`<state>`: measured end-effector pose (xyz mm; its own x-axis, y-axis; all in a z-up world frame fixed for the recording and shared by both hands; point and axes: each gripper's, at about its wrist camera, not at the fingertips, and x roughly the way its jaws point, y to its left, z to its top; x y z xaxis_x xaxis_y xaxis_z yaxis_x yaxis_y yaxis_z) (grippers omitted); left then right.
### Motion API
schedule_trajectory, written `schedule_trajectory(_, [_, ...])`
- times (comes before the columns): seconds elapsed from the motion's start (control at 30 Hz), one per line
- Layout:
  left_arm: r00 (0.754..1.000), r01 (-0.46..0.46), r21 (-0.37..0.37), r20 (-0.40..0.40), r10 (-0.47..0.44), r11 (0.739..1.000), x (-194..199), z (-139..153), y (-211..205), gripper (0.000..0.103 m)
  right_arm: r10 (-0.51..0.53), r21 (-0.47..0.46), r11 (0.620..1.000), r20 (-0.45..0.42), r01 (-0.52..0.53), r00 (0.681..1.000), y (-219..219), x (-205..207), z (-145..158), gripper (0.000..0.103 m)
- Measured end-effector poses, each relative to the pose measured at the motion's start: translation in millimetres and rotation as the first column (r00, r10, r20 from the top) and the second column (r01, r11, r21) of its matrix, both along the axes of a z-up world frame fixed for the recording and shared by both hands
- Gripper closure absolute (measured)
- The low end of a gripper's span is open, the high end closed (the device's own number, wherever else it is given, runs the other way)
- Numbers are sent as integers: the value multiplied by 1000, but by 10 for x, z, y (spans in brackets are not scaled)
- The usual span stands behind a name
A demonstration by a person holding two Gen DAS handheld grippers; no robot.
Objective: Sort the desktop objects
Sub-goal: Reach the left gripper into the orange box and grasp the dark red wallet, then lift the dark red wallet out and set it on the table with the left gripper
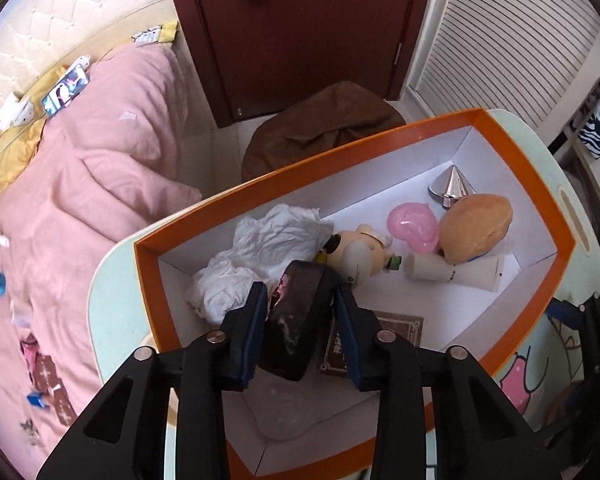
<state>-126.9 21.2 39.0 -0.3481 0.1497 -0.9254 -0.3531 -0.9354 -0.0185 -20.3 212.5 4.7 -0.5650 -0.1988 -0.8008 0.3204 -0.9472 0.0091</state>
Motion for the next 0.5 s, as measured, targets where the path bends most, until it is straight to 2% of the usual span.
schedule_trajectory(0.1, [1000,11,47,14,-12,999,34,22,-4,72,1,-2,1000,1,-1,1000,17,-10,5,0])
schedule_trajectory(0.23, [1000,10,69,-16,-9,998,104,44,-23,72,6,-1,1000,3,-6,1000,36,-8,0,0])
schedule_trajectory(0.37, [996,-11,156,-86,25,988,129,274,-103,72,19,-16,1000,13,-19,1000,52,-1,19,0])
schedule_trajectory(0.5, [979,-26,253,-190,76,967,276,657,-238,72,17,-74,997,22,-16,1000,115,-9,63,0])
